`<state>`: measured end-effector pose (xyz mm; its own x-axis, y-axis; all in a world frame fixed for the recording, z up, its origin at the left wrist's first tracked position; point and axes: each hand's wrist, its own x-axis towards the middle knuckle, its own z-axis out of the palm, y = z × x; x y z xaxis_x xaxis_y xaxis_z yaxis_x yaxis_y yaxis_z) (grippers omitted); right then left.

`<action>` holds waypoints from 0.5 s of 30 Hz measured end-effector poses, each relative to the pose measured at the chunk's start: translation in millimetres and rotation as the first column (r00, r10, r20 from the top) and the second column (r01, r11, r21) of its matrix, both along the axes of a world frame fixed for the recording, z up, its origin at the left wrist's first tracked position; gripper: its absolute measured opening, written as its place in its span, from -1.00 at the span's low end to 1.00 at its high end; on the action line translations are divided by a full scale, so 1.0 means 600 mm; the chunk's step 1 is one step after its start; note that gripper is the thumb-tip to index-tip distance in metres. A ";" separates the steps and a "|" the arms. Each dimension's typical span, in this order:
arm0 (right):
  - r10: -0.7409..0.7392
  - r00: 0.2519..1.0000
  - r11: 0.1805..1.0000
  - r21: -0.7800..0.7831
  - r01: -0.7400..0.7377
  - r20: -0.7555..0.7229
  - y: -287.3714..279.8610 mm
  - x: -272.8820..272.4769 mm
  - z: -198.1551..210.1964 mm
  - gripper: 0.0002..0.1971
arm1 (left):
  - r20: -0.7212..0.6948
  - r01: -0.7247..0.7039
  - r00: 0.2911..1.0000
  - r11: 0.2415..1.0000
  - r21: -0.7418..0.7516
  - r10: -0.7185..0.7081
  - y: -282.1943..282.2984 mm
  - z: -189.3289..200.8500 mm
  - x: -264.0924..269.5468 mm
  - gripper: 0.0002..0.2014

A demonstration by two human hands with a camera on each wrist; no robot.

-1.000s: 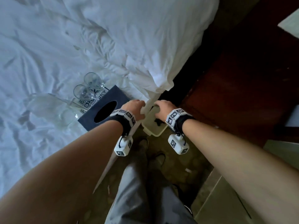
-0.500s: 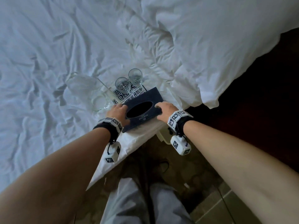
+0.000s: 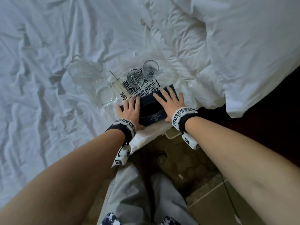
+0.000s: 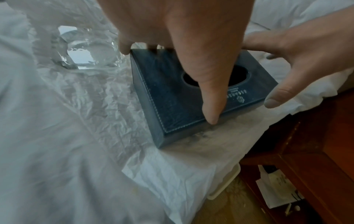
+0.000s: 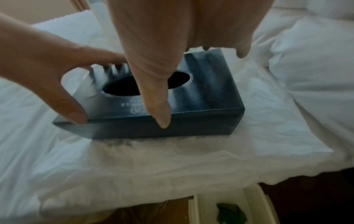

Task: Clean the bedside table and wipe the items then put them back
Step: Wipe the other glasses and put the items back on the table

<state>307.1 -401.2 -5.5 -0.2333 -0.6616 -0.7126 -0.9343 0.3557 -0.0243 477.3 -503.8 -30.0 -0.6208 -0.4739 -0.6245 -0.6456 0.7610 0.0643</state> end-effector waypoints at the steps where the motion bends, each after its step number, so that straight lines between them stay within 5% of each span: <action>1: 0.030 0.999 0.999 0.016 -0.030 -0.014 -0.003 0.004 -0.001 0.39 | 0.010 0.003 1.000 1.000 -0.004 -0.003 0.002 -0.002 0.000 0.44; 9: 0.106 0.990 0.994 -0.018 -0.108 -0.089 -0.024 0.037 -0.025 0.27 | 0.027 0.068 0.997 0.997 -0.028 -0.067 0.004 -0.015 0.001 0.48; 15: 0.159 0.980 0.987 -0.010 -0.161 -0.123 -0.027 0.034 -0.018 0.44 | -0.072 0.101 0.992 0.994 -0.038 -0.103 -0.002 -0.014 0.009 0.47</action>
